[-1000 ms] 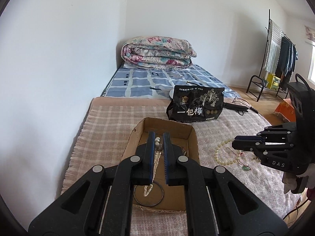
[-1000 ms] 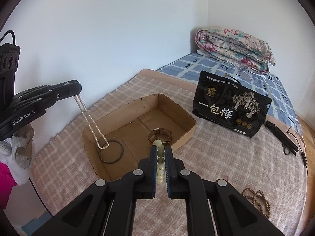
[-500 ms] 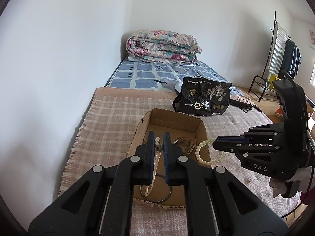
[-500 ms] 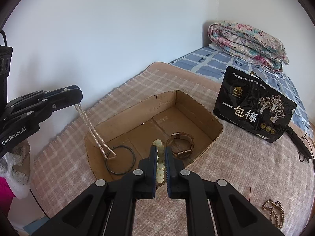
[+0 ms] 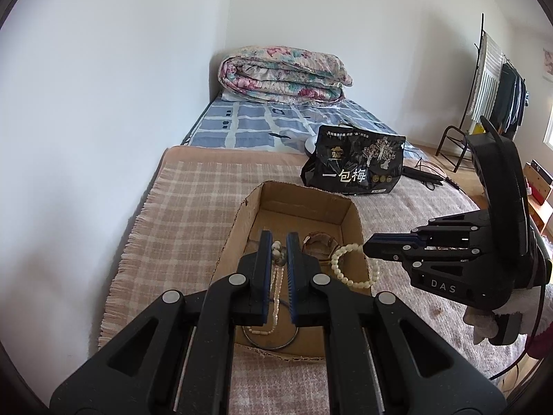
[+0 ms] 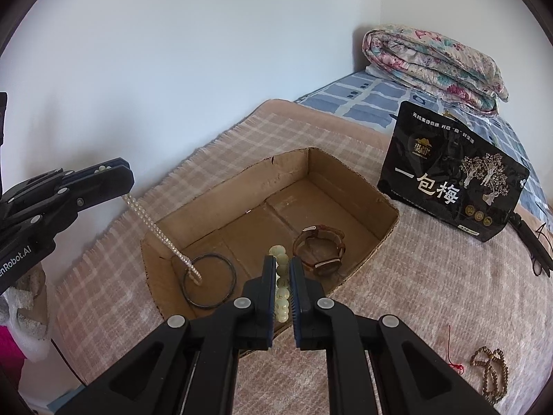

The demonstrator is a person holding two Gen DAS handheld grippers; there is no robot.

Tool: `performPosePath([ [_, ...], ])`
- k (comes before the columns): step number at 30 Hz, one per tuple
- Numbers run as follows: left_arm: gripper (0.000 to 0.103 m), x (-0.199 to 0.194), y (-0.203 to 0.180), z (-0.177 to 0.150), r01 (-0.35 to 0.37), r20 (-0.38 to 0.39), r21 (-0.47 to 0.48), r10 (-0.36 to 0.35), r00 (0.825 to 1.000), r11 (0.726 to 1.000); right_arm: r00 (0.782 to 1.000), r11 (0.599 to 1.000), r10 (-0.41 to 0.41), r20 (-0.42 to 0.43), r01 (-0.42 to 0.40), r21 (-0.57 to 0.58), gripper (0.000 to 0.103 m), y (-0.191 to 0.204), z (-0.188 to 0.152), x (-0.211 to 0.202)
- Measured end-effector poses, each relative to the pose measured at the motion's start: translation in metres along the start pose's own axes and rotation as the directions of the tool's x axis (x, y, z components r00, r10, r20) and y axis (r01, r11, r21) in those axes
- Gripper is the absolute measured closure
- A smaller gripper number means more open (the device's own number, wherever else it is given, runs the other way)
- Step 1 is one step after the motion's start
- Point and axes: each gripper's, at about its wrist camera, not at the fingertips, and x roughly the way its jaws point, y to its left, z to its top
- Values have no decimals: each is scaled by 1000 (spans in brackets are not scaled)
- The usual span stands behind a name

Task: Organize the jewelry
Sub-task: 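Open left tool to drop the necklace while right tool releases the bracelet into the box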

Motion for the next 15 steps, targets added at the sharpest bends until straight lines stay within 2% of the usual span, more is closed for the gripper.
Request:
performPosePath([
  [2,97,1,-2,0,-7,-5,5,7,1000,1000,1000,1000,-3,6,3,5,74,-1,0,-1],
  [3,97,0,-2,0,-5,-4,1,5,1000,1000,1000,1000,-2,13,1,8,70,-1,0,-3],
  [7,94,-1,0,0,-15,-12,-23,14,1000,1000,1000,1000,-11,27,11,5,70,-1,0,-10],
  [9,78,-4,-1,-1,-26,-5,-23,25,1000,999,999,1000,-18,32,17,7,70,-3,-1,-15],
  [10,74,-7,-2,-1,-29,2,-22,29,1000,999,999,1000,-20,34,20,10,69,-4,-2,-18],
  [15,73,-16,-11,-2,-40,15,-3,40,999,999,998,999,-36,52,35,25,68,-9,-8,-33],
])
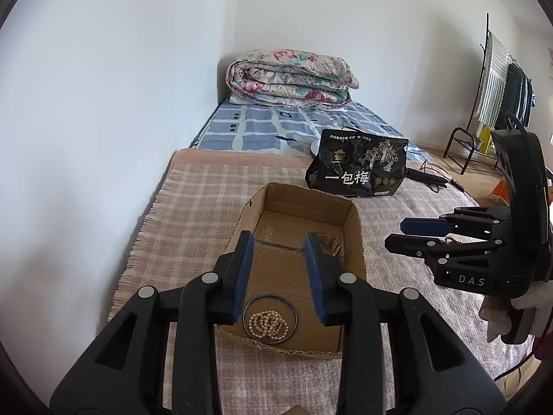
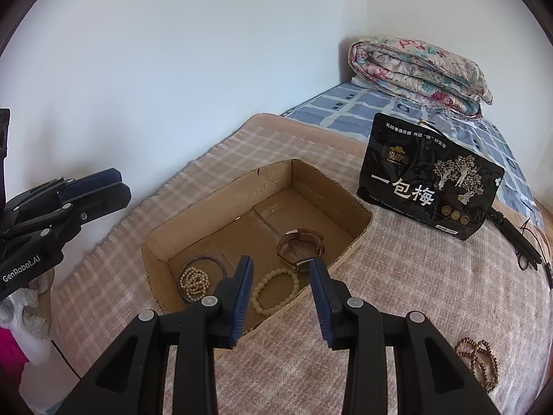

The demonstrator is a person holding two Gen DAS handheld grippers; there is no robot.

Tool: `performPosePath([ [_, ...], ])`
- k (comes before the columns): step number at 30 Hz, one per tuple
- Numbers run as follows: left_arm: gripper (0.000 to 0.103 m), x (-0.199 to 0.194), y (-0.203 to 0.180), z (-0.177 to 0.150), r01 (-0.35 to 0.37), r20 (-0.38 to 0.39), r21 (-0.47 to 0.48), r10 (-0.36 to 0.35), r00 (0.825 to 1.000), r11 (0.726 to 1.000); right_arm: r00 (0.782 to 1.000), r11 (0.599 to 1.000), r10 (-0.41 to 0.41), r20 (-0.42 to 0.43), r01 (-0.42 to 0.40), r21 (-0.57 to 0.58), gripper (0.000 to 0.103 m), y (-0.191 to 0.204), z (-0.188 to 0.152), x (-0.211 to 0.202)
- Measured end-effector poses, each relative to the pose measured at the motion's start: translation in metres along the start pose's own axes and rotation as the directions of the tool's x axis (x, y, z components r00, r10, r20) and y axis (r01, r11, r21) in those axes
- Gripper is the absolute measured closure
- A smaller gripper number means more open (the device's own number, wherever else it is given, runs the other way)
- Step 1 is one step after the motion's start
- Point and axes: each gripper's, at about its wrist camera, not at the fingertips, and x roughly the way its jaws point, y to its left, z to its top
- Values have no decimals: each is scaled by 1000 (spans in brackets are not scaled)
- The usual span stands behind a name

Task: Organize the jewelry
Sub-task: 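Open left tool to drop the necklace while right tool releases the bracelet into the box, then withdraw both tools from the box toward the jade pendant and prayer beads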

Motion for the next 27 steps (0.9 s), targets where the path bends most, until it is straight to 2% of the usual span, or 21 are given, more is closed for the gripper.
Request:
performPosePath([
  [13,73,-25,-33,-2,-6,19,54,5,1000,999,998,999,-35,45,34,23,60,-12,-12,-42],
  [17,73,-30,-44,-4,-2,21,67,1,1000,998,997,998,-54,63,51,38,54,-18,-20,-58],
  [19,64,-31,-50,-6,-2,22,76,0,1000,997,995,997,-71,73,68,41,47,-22,-24,-66],
  [21,41,-34,-56,-7,4,34,84,-7,999,996,992,995,-92,81,89,43,46,-26,-29,-73],
  [23,39,-36,-63,-9,5,47,91,-9,999,996,991,994,-103,85,98,56,44,-32,-33,-80],
  [27,39,-36,-75,-12,20,34,108,-23,999,994,984,986,-141,107,130,103,28,-49,-45,-99],
])
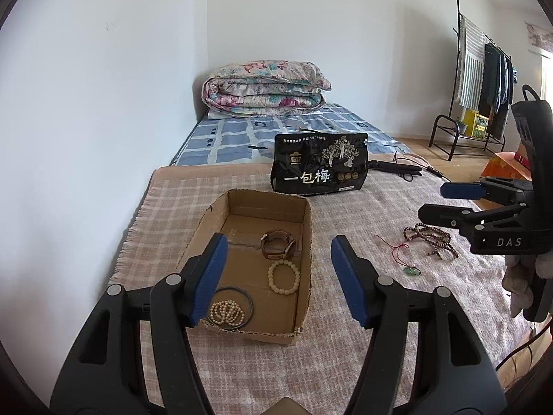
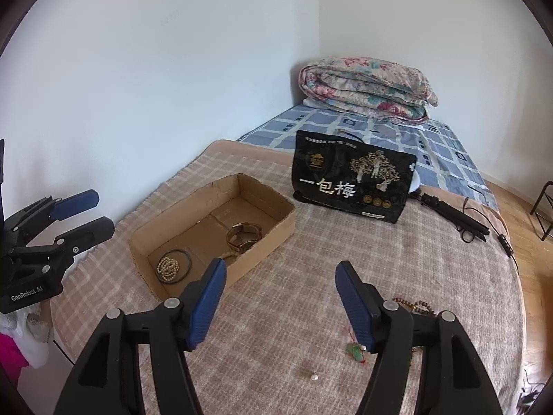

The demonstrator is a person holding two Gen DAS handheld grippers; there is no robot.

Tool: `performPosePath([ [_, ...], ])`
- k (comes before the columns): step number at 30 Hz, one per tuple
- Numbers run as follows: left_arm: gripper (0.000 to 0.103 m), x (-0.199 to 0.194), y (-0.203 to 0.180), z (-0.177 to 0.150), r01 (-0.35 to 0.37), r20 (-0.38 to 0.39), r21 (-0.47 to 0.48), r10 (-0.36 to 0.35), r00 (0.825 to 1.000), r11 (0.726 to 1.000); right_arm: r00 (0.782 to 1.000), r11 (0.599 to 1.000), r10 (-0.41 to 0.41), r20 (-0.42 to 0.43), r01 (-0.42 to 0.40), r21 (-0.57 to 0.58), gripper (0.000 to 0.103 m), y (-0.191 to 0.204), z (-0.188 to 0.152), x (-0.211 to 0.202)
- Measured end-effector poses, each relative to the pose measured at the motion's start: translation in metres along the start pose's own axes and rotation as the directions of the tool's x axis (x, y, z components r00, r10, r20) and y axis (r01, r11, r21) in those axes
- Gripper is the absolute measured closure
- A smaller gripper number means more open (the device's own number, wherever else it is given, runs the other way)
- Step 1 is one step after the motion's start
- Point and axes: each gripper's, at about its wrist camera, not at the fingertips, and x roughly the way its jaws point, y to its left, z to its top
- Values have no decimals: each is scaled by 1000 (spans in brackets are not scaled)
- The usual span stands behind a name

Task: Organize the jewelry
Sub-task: 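Withdraw both tools from the box toward the jade pendant and prayer beads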

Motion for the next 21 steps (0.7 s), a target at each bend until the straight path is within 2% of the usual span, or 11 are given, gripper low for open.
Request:
performPosePath([
  [5,39,-1,-18,-1,28,-5,27,-28,1000,999,998,997,-60,22,59,52,15,-33,-13,-23],
  [8,39,0,-29,-3,50,-5,29,-50,999,998,993,992,-113,28,111,68,4,-55,-23,-35],
  [10,39,3,-37,-5,65,-8,26,-65,998,998,988,985,-154,31,151,80,0,-69,-31,-43],
  [17,39,11,-61,-11,104,-25,30,-103,994,994,965,959,-264,-2,263,107,0,-121,-59,-64],
  [21,39,19,-70,-17,133,-50,11,-133,990,991,954,944,-300,-10,299,141,0,-151,-74,-79],
])
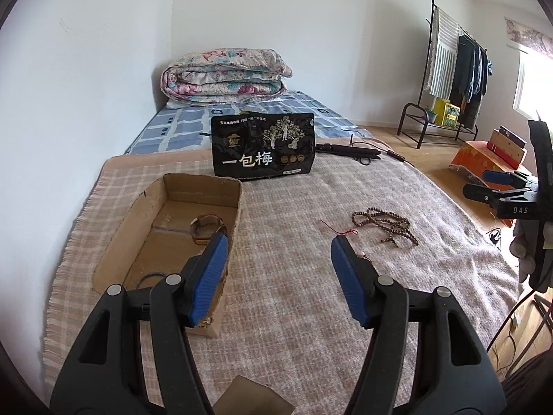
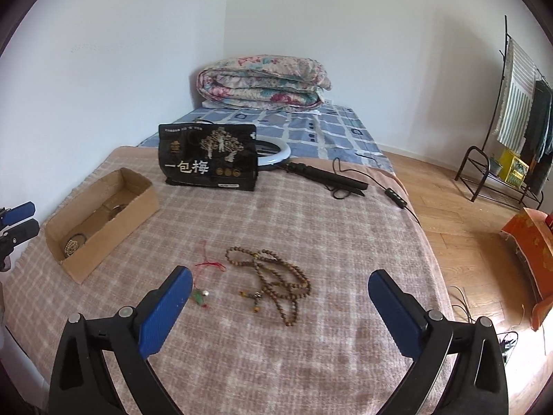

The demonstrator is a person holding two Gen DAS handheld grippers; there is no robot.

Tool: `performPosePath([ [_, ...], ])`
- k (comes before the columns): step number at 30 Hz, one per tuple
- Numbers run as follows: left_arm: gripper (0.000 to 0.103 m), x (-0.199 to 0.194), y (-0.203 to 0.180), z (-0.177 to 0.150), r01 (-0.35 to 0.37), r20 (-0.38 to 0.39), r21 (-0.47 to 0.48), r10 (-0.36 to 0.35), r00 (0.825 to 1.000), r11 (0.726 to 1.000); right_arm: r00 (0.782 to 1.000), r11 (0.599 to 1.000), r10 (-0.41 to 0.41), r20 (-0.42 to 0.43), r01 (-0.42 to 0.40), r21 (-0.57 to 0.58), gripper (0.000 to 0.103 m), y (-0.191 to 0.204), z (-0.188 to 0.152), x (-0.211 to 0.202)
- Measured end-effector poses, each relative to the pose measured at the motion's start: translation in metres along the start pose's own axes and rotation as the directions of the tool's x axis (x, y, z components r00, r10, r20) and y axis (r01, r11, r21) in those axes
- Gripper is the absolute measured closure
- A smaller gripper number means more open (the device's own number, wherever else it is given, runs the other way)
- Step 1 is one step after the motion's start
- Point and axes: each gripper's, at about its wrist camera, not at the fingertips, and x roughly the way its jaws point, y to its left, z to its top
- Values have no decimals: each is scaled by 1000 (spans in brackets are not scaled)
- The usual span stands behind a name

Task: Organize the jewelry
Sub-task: 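Withdraw both tools from the box toward the jade pendant and prayer beads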

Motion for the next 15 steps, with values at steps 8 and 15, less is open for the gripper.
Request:
performPosePath([
  [8,39,27,-22,-16,41,-62,-7,-42,997,999,997,995,-79,-2,79,53,0,-45,-15,6],
  [15,39,50,-43,-29,64,-104,40,-60,993,997,996,996,-85,-31,86,6,0,-51,-27,30],
])
